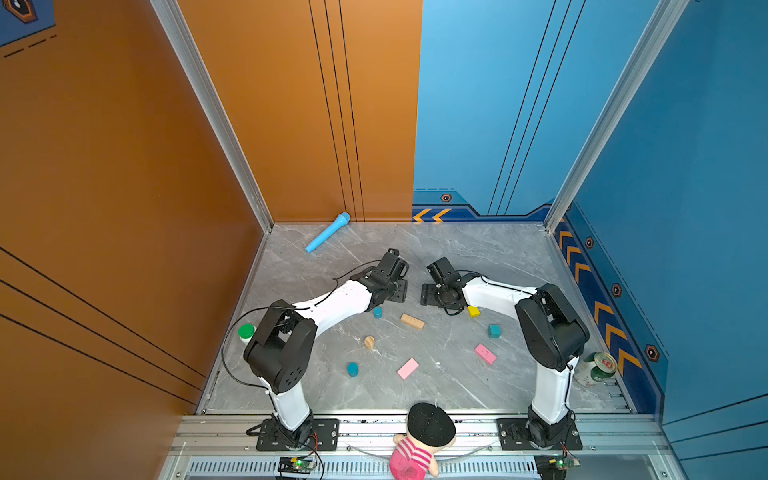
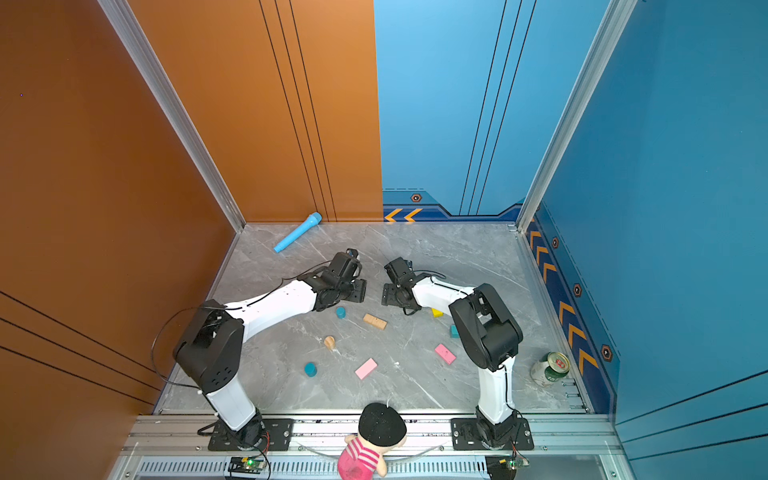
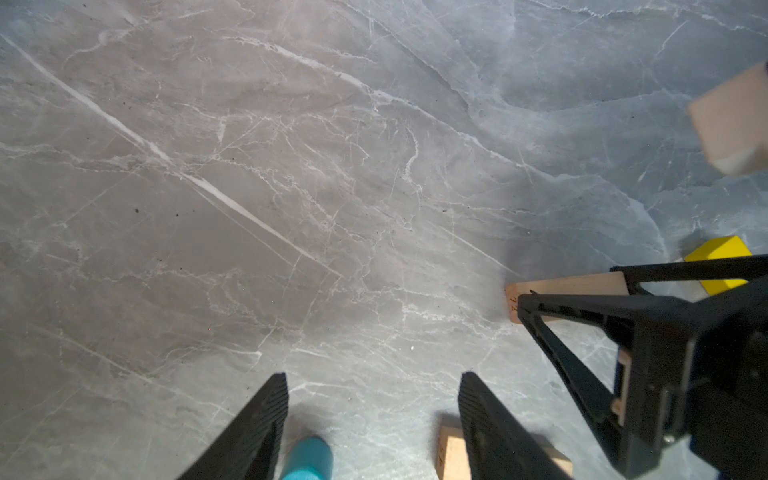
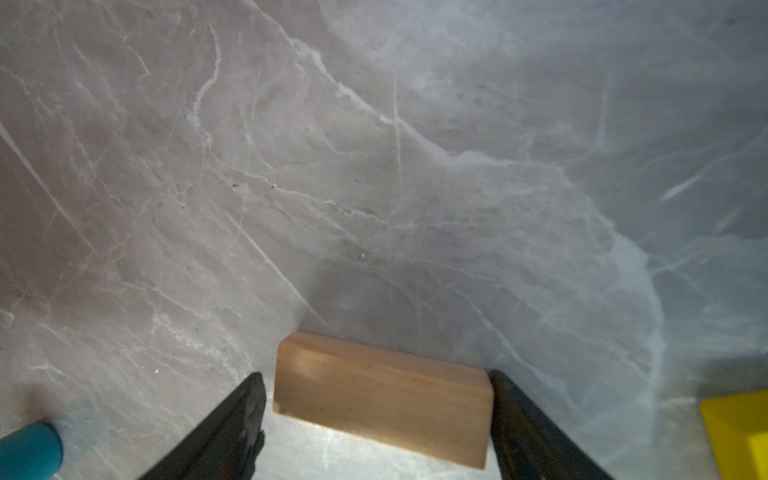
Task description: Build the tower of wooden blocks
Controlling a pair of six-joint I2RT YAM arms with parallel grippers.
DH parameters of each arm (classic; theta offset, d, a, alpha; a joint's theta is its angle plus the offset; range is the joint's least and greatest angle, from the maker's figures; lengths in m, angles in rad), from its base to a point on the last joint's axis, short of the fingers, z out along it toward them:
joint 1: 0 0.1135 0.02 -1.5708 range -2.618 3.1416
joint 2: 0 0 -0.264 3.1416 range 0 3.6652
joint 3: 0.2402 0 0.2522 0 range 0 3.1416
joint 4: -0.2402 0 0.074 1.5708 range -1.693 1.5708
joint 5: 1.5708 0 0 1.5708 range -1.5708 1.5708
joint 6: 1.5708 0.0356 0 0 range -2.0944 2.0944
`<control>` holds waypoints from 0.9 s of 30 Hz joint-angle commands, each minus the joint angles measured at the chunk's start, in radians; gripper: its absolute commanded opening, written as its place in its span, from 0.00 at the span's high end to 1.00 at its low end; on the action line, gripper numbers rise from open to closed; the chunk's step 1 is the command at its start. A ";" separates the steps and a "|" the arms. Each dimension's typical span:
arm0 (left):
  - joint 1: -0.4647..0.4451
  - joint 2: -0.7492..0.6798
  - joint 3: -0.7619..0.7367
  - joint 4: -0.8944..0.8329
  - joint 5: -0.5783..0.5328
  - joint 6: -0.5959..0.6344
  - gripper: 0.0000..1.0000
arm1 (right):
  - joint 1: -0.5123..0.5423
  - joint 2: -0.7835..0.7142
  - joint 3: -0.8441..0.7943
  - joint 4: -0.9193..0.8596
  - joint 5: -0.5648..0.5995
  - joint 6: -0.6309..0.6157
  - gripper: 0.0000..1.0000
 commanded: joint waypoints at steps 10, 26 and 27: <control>0.011 -0.056 -0.027 -0.026 -0.009 -0.017 0.33 | 0.028 0.052 0.049 -0.067 0.005 0.006 0.13; 0.021 -0.065 -0.036 -0.028 -0.009 -0.022 0.32 | 0.053 0.089 0.099 -0.082 -0.004 0.007 0.14; 0.021 -0.064 -0.037 -0.028 -0.008 -0.022 0.32 | 0.054 0.089 0.101 -0.083 -0.004 0.007 0.13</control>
